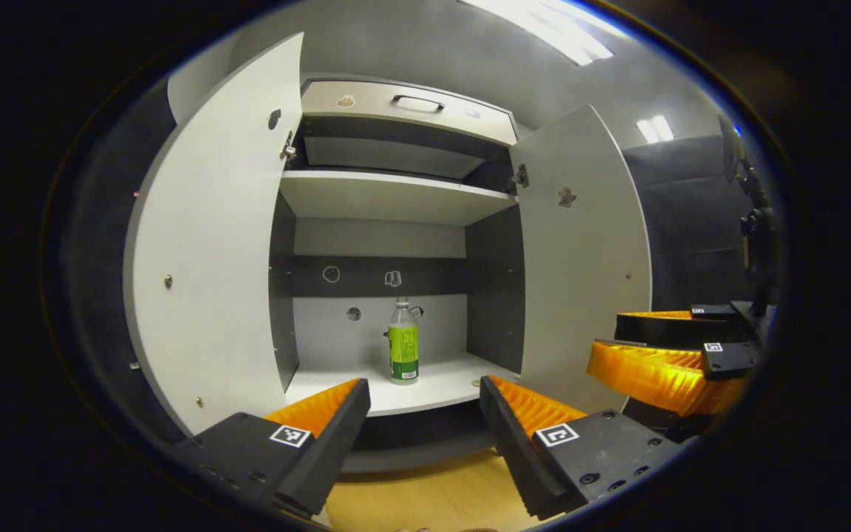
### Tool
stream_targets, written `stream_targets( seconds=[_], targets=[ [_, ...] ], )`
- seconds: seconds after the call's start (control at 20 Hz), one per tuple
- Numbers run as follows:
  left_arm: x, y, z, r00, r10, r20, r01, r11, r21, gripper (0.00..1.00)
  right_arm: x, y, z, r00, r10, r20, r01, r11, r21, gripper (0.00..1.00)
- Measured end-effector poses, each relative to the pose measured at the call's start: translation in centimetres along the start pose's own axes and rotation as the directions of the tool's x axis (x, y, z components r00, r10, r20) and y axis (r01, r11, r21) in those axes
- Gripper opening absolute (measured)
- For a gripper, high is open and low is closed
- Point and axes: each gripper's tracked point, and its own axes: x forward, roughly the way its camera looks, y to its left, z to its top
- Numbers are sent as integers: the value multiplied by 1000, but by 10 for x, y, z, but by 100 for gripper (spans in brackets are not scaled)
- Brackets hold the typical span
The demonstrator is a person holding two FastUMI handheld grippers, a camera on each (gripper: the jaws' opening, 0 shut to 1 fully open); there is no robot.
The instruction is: Grasp the bottle in the cabinet with the left hand and place it on the coaster, then close the right door with the right hand and the left door with the left hand.
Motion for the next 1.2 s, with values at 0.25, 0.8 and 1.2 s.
stream_targets(
  seconds=[0.25, 0.8, 1.2],
  targets=[
    [77, 3, 9, 998, 19, 57, -20, 1000, 18, 95, 34, -12, -8, 998, 65, -4, -65, 998, 21, 98],
    [184, 7, -2, 998, 21, 57, -25, 997, 74, 94, 71, -41, -27, 993, 115, -19, -114, 993, 21, 98],
    [231, 25, -24, 999, 30, 19, -31, 997, 71, 91, 85, -25, -35, 978, 209, -27, -210, 978, -19, 98]
  ],
)
